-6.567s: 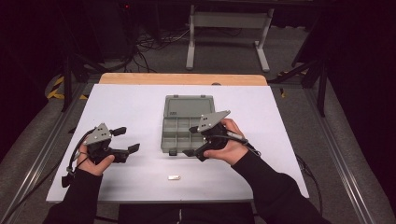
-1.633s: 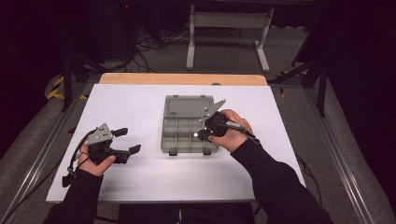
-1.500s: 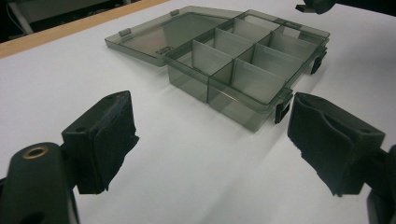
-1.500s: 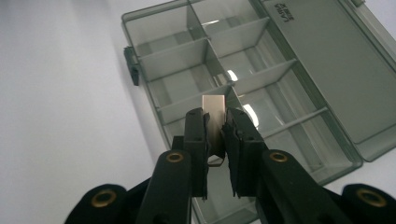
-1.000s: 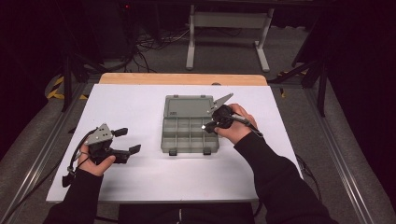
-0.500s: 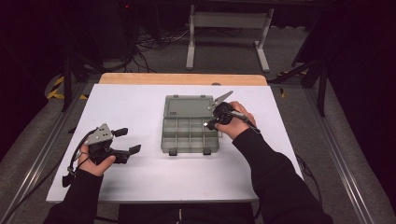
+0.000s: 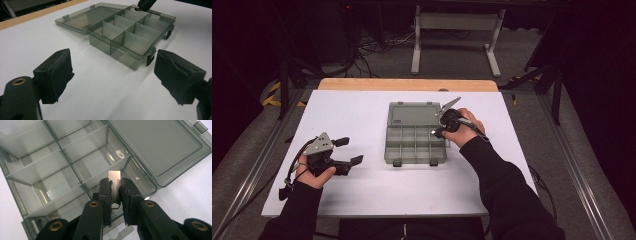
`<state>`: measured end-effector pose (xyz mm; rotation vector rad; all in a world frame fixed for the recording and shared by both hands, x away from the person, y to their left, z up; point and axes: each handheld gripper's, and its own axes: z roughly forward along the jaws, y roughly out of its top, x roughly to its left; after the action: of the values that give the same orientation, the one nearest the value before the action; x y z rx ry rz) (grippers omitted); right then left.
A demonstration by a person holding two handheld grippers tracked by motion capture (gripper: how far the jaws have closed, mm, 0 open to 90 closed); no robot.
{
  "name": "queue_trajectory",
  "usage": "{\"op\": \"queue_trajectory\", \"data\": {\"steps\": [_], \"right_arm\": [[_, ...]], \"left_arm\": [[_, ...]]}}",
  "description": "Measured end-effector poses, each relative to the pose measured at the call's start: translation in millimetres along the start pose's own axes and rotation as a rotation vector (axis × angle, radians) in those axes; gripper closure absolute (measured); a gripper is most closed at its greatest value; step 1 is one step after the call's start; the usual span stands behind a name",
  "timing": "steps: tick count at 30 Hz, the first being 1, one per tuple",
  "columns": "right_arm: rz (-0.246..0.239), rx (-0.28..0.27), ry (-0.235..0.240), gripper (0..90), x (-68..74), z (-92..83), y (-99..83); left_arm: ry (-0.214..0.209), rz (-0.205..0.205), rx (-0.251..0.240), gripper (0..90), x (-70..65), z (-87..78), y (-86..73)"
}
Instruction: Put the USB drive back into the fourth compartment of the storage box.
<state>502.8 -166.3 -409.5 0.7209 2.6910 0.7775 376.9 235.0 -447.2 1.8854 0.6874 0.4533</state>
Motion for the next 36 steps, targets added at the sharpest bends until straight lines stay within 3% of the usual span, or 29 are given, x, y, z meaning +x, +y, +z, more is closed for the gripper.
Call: {"op": "queue_trajectory", "data": {"steps": [18,20,26,30,31,33,36], "right_arm": [[-0.001,0.029,0.003,79.4,-1.4,8.0,-2.0],[0.004,0.010,0.003,74.3,-1.3,7.0,-2.5],[0.029,-0.039,0.005,71.7,-3.3,-3.2,-5.3],[0.051,-0.072,0.001,66.2,-7.0,-12.9,-11.8],[0.060,-0.089,-0.004,59.7,-9.6,-17.3,-16.2],[0.062,-0.098,-0.007,55.1,-11.2,-19.4,-18.4],[0.083,-0.145,-0.014,40.8,-15.5,-24.2,-25.2]], "left_arm": [[-0.001,0.002,0.002,16.0,0.4,1.2,0.2],[-0.005,0.001,0.003,16.1,1.5,2.1,0.7],[-0.006,-0.010,0.007,17.1,4.1,6.4,5.4],[0.000,-0.010,0.028,18.1,8.0,13.7,11.5],[-0.027,-0.019,0.015,15.9,9.4,20.0,14.7],[-0.027,-0.018,0.014,16.1,9.8,22.6,16.4],[-0.047,-0.007,0.030,15.9,11.6,28.9,22.8]]}}
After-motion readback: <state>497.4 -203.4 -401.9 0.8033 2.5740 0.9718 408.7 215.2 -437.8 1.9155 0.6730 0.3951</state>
